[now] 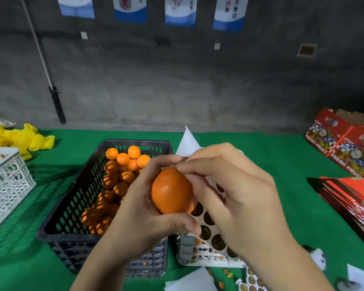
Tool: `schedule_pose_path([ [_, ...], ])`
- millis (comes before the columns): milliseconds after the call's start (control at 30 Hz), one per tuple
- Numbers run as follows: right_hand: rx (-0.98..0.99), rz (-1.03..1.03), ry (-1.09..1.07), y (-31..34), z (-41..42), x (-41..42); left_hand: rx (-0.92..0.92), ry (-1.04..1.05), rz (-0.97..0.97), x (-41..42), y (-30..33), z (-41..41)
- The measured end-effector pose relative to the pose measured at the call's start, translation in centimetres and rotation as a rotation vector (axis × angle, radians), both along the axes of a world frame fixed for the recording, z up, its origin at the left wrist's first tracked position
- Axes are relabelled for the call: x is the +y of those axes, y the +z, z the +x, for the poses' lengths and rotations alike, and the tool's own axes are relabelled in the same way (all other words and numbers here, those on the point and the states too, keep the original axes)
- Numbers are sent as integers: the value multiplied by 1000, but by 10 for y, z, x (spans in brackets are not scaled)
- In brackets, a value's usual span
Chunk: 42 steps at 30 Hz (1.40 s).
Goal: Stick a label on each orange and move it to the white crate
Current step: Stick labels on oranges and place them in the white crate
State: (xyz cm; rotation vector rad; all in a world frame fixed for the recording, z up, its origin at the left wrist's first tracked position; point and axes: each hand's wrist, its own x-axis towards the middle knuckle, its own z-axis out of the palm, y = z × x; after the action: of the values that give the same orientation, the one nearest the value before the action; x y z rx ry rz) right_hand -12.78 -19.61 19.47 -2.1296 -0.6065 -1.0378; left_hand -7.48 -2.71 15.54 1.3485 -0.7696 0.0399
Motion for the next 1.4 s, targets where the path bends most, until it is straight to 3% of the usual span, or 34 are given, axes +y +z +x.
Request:
schedule_pose_path([
  [233,-80,-16,-93,7,4,-8,-113,140,260,3,3,-2],
  [367,-7,-83,-18,6,3,-7,-160,152,294,0,5,-2],
  [600,294,-317,121,20,-4,-33,-140,72,371,1,0,-1],
  [700,316,-367,127,15,-5,-42,-176,61,435,-3,-3,-3],
  [800,352,-350,113,-2,-7,-45,-93,85,400,-4,-12,-1],
  [1067,217,-524,-45,-41,-8,-35,36,25,323,8,-15,8],
  [1200,116,-361,-23,-56,3,-22,35,256,541,0,-30,9],
  [1333,159,-316,75,-68,12,-28,212,-114,311,6,-47,11],
  [1400,226,-237,117,-75,13,-34,302,-164,176,10,-60,13],
])
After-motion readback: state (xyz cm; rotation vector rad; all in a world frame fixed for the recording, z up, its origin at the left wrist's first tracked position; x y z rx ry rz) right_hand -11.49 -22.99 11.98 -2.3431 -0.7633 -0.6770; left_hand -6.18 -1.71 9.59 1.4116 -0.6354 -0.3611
